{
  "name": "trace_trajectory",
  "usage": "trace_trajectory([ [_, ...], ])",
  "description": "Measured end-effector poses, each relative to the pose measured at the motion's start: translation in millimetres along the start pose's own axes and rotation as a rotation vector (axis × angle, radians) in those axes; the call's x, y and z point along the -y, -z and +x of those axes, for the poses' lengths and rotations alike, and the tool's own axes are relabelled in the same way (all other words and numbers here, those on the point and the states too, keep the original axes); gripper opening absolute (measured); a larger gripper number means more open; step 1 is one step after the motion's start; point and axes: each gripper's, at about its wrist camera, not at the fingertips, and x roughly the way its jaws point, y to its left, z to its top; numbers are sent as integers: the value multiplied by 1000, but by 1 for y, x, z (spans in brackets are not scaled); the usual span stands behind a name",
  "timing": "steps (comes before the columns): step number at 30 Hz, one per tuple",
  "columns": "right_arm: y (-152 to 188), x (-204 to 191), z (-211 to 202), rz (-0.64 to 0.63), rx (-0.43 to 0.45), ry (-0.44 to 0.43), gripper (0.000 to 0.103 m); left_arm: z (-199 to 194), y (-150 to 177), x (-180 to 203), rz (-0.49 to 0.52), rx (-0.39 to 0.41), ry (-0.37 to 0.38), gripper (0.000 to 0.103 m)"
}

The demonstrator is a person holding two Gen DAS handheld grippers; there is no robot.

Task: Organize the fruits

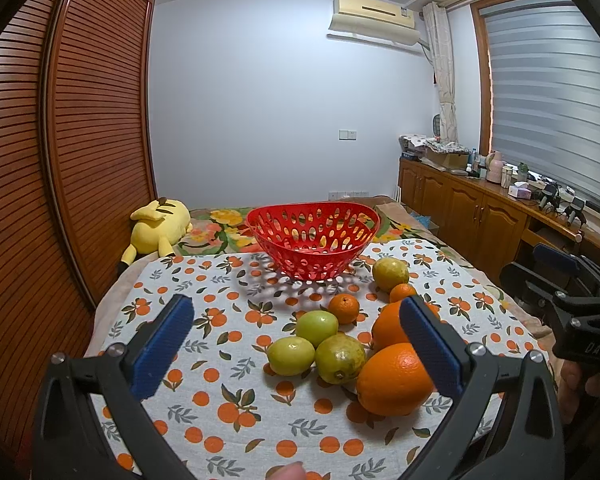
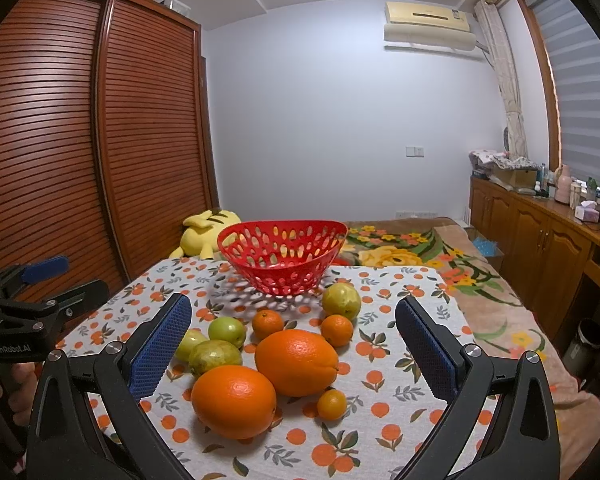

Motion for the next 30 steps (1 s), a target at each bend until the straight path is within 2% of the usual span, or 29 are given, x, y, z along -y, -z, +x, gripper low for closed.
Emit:
trace_trajectory([
  [21,0,-2,-2,0,-4,-2,103,0,2,1,1,0,0,103],
  [30,11,3,5,6,-35,1,103,11,13,3,1,-41,1,103],
])
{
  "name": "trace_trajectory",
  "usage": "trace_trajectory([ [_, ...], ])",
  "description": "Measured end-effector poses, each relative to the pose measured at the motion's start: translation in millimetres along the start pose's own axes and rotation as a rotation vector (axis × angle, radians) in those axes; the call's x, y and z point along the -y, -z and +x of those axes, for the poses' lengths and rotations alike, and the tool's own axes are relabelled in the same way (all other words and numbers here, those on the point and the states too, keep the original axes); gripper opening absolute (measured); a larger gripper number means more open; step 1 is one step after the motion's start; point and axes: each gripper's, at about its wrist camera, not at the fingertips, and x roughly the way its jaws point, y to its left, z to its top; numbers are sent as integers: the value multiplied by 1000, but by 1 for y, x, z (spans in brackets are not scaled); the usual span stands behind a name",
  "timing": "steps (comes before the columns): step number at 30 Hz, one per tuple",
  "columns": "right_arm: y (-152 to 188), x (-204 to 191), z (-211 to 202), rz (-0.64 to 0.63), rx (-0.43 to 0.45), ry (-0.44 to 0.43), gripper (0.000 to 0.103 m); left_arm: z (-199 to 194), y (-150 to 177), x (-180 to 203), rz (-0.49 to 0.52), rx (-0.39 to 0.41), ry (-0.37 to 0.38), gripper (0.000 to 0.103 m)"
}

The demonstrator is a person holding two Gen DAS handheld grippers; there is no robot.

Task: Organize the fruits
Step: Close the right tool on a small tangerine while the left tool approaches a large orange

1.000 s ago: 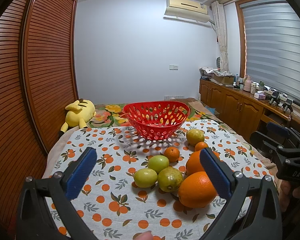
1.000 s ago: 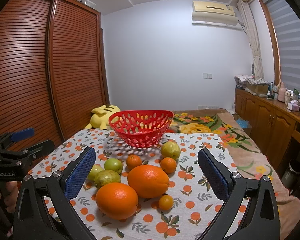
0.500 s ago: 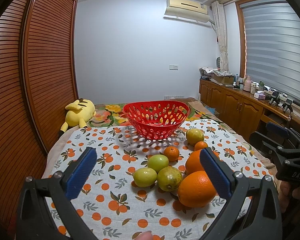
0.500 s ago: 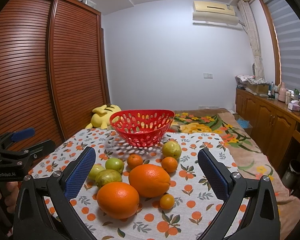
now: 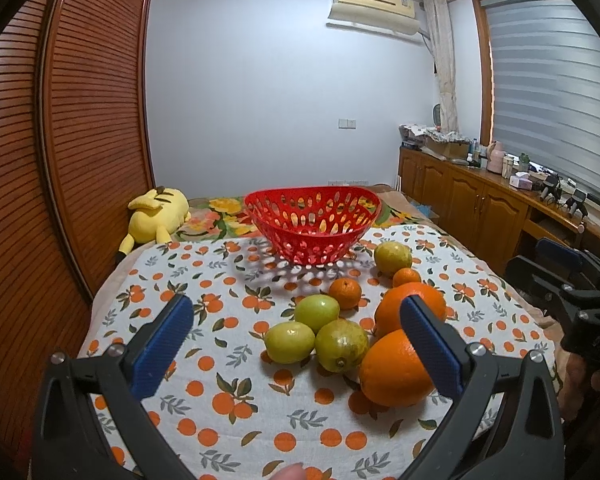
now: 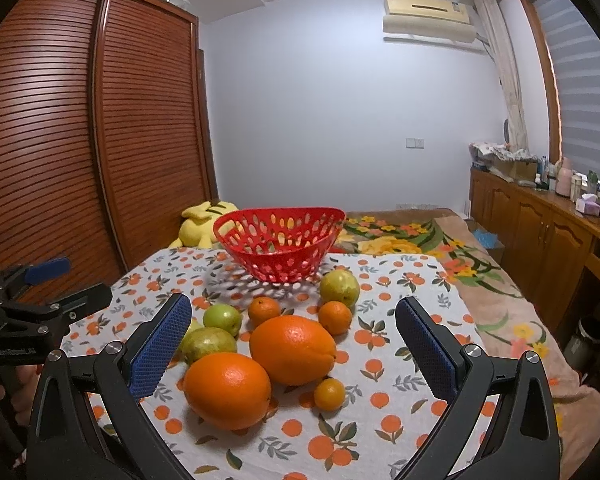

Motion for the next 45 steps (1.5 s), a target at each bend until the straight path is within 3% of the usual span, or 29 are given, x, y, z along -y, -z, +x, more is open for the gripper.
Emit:
trace_trajectory([
  [8,13,15,12,5,-39,13,103,26,17,1,-7,-58,24,103],
  [33,51,55,38,24,-188,15,101,86,47,48,41,-255,267,101],
  [45,61,64,46,37,-234,17,99,104,57,64,43,-317,322,100],
])
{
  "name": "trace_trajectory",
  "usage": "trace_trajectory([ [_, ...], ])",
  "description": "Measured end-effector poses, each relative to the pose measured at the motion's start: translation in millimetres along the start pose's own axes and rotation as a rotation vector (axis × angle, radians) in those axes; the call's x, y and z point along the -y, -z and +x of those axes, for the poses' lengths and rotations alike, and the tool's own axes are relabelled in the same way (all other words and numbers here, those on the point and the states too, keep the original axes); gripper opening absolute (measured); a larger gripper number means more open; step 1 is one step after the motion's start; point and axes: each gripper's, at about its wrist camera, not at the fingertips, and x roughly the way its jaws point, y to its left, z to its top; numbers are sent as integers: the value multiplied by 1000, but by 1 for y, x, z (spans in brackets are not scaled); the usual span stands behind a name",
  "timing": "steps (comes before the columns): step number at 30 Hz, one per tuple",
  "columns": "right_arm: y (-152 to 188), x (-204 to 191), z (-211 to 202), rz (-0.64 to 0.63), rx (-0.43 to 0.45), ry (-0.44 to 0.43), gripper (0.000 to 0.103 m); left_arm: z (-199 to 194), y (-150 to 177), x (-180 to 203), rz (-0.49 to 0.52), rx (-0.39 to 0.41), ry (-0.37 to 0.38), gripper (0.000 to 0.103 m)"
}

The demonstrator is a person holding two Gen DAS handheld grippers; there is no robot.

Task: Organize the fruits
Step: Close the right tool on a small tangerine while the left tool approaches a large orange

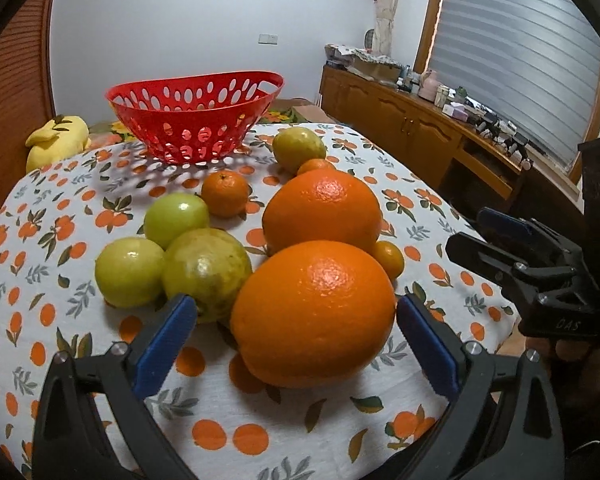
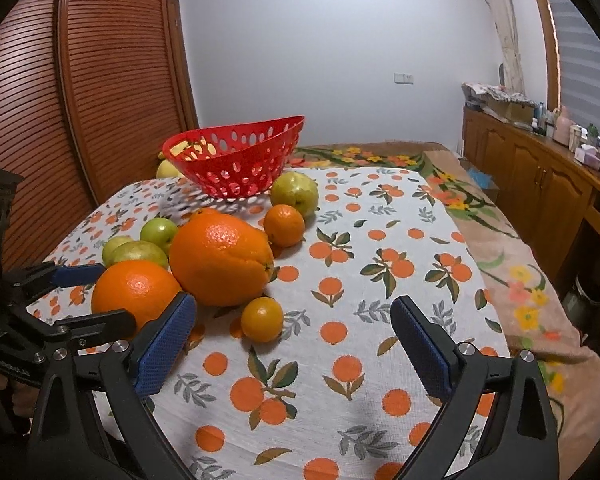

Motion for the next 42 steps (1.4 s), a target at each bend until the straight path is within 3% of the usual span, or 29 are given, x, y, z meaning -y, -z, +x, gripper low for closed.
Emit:
trace_trajectory([
  [8,4,1,5,4,-23,-4,99,1,2,0,24,5,-5,99],
  [10,5,1,5,4,-25,-5,99,-2,3,1,30,16,15,92],
  [11,5,2,5,3,-27,-5,99,-3,4,2,31,16,29,83],
  [18,5,1,12,2,-45,-25,98,-8,5,1,12,13,54,82],
  [25,5,-1,32,-20,-109,-104,68,-8,5,-1,6,13,56,84],
  [26,5,-2,36,-22,-125,-122,59,-8,5,-2,4,14,57,84],
  [30,9,-7,48,-42,-167,-151,45,-7,5,-2,5,15,57,85],
  [34,9,-7,59,-39,-198,-150,44,-7,5,-2,4,13,57,85],
  [35,9,-7,61,-39,-203,-151,41,-7,5,-2,4,12,56,85],
  [36,9,-8,63,-42,-208,-151,31,-6,5,-2,6,10,52,86],
  [42,13,0,52,-44,-190,-150,30,3,4,11,66,-7,-11,93],
])
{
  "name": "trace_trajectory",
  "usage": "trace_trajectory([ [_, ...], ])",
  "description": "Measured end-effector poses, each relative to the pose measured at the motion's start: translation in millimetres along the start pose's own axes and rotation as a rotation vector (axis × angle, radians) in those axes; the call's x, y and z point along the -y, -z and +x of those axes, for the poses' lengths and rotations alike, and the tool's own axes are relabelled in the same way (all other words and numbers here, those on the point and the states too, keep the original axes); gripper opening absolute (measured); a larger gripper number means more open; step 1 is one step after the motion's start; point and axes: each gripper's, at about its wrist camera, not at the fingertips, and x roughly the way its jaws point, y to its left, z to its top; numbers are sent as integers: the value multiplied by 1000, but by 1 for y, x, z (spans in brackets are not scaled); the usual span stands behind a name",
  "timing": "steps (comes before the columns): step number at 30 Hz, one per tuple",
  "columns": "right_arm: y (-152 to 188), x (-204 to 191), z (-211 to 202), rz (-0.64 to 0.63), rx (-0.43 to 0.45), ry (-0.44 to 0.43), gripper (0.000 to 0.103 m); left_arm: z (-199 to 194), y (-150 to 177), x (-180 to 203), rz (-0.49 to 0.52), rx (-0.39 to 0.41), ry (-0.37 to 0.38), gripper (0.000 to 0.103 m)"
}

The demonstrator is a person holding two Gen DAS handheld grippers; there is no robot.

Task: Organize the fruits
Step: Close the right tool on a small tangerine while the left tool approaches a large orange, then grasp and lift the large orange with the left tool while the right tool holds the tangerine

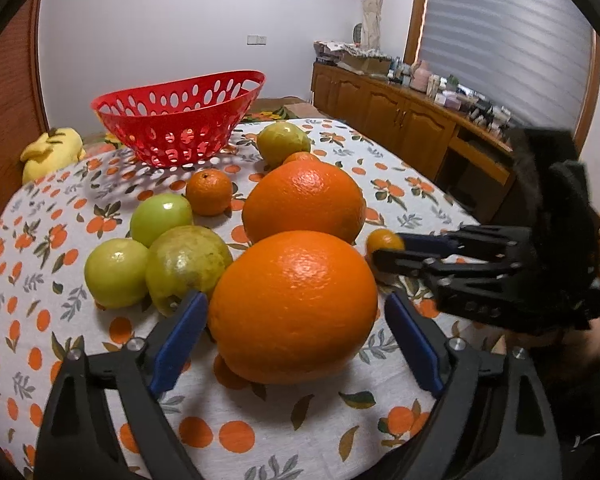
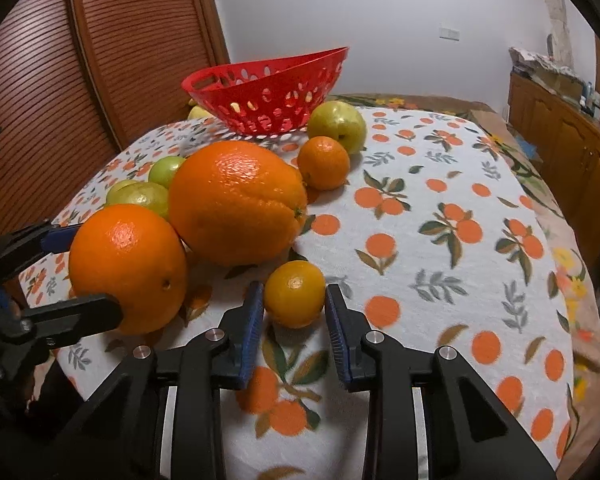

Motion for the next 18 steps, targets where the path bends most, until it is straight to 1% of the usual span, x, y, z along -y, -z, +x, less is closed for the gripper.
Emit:
trace_trajectory([
  [3,4,7,-7,8,3,15,30,6,-1,7,31,-1,-34,97],
  [6,9,12,-13,23,8,15,30,12,-2,13,69,-1,-76,97],
  [7,10,13,-14,26,10,16,30,13,-2,14,73,0,-79,95],
  [8,10,13,-15,27,12,15,30,12,-2,13,69,8,-90,87],
  [14,10,9,-17,16,17,5,30,6,0,4,42,11,-62,85],
  [18,8,4,-19,6,24,-5,30,-1,1,1,11,17,-28,85],
])
